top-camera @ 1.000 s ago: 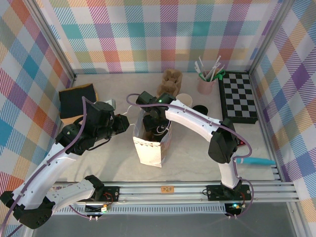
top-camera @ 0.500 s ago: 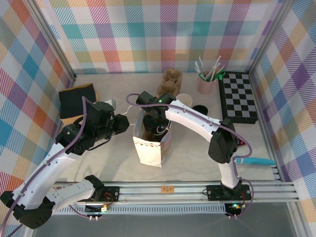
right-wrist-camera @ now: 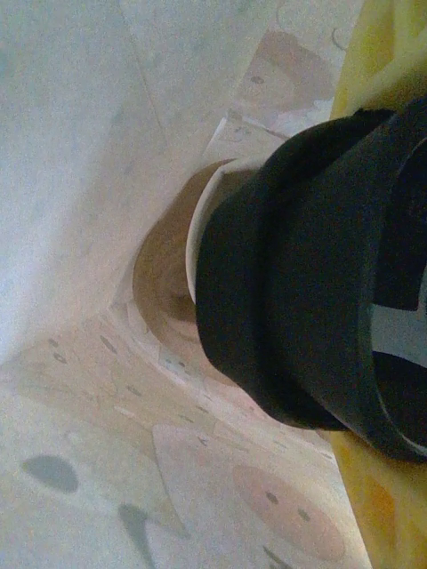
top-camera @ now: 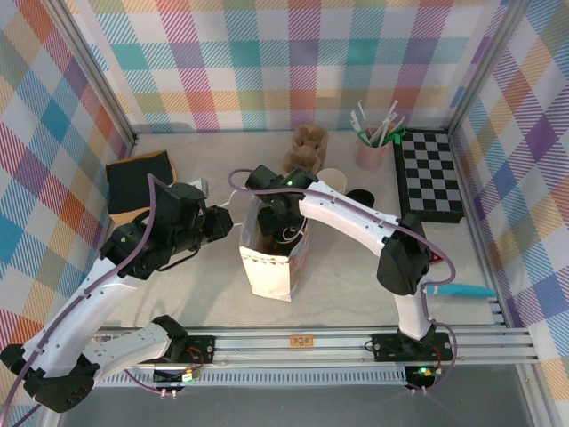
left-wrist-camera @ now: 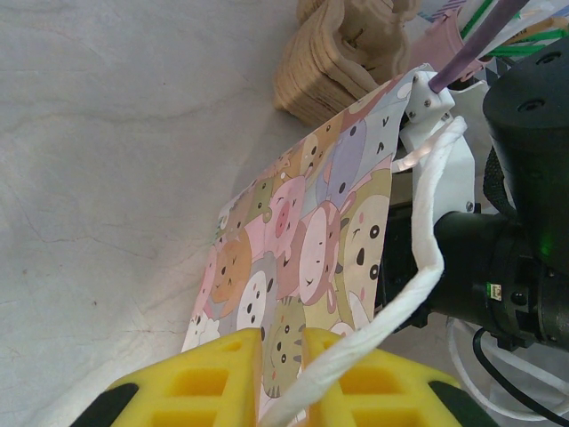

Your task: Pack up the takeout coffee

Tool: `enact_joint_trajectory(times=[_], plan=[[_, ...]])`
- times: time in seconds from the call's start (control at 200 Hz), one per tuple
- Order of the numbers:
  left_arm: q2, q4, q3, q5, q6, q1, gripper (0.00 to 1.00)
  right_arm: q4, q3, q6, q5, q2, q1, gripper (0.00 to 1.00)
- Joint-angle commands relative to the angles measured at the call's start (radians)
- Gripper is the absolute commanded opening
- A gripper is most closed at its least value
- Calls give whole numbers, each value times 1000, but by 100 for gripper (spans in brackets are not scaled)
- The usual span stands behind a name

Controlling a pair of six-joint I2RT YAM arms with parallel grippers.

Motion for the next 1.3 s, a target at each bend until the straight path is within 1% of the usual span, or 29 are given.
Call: enact_joint_trajectory(times=[0.0, 1.295], plan=[[-11, -28, 1, -7, 7, 6, 20, -21, -65, 20, -67, 57, 3, 62], [-23, -25, -8, -6, 5, 7, 20, 5, -180, 47, -50, 38, 25, 62]])
